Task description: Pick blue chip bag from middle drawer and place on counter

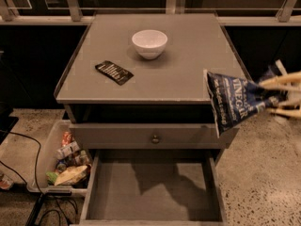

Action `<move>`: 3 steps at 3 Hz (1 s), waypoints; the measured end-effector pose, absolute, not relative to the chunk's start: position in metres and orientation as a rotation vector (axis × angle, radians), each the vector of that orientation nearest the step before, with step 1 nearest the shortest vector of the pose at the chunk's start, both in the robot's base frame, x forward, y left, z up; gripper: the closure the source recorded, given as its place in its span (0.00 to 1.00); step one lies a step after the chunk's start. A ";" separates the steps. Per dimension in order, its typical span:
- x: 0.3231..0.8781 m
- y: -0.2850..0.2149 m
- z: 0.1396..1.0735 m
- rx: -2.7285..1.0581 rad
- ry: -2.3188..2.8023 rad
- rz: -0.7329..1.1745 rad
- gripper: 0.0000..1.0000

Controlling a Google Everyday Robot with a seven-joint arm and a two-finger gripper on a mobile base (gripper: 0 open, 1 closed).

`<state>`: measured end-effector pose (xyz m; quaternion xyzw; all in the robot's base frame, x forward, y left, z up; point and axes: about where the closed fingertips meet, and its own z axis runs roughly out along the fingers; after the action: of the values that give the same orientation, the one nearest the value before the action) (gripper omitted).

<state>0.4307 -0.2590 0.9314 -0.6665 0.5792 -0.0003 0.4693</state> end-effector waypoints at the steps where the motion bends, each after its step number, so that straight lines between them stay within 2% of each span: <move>1: 0.474 -0.242 0.975 -1.636 1.369 -0.056 1.00; 3: 0.573 -0.223 0.993 -1.573 1.354 -0.017 1.00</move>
Offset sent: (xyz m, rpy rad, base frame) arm 0.1687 0.0371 0.0815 0.0601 -0.0927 -0.0024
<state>0.5735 -0.2231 0.9925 -0.6526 0.5620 -0.0070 0.5082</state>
